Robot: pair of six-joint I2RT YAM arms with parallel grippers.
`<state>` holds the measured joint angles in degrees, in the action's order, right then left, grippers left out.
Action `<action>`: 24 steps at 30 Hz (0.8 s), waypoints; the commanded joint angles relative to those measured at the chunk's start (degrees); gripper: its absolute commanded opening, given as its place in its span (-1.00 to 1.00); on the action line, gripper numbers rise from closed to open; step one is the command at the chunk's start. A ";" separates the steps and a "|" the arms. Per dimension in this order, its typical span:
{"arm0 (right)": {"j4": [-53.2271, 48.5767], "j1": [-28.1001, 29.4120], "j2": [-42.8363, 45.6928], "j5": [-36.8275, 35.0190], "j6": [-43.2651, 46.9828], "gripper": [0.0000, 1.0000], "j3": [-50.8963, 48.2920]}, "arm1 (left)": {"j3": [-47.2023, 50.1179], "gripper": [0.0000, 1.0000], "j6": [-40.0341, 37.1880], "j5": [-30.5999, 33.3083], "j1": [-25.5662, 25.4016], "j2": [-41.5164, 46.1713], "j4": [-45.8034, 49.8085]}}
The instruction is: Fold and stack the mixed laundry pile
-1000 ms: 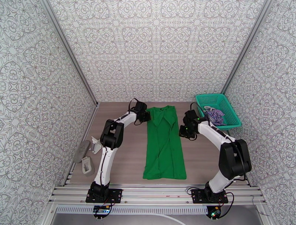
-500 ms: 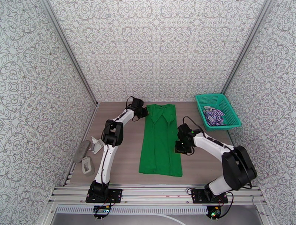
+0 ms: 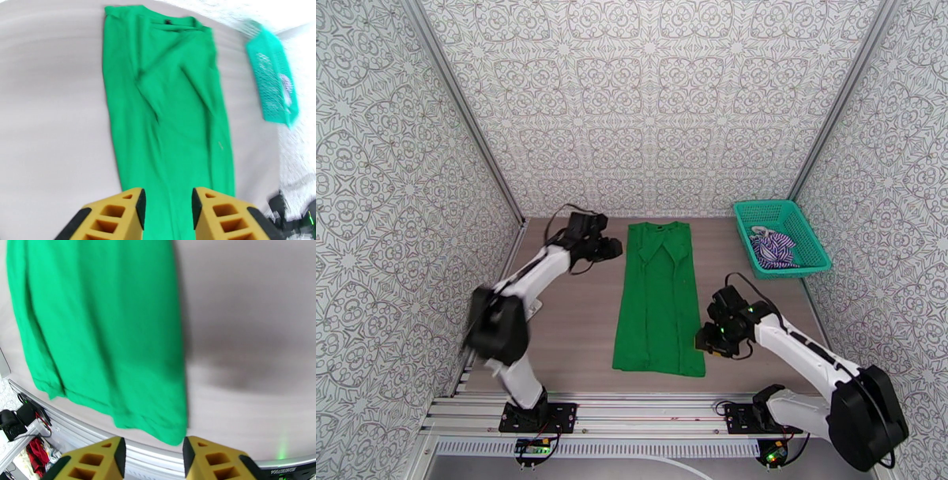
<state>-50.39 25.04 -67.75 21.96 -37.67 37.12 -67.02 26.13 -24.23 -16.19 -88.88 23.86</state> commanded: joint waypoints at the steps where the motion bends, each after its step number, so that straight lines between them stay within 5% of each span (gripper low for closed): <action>1: 0.56 -0.34 0.60 0.81 -1.50 -0.12 -2.16 | 14.78 -0.18 3.94 -0.13 -2.18 8.15 4.93; 5: 3.90 -0.01 -0.73 1.95 -1.30 -0.15 -4.29 | 28.24 -0.08 11.31 -1.60 -6.44 19.19 4.66; 10: 9.06 1.22 -5.47 3.18 -1.48 -0.17 -5.91 | 34.06 -0.04 16.23 -0.80 -11.89 25.40 7.80; 24: 12.38 3.39 -9.43 4.66 -2.10 -0.28 -6.94 | 40.89 0.09 25.07 -1.48 -23.88 23.60 2.87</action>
<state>-43.22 26.70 -75.48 24.93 -39.27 32.40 -27.05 47.72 -25.41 -38.46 -64.53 29.95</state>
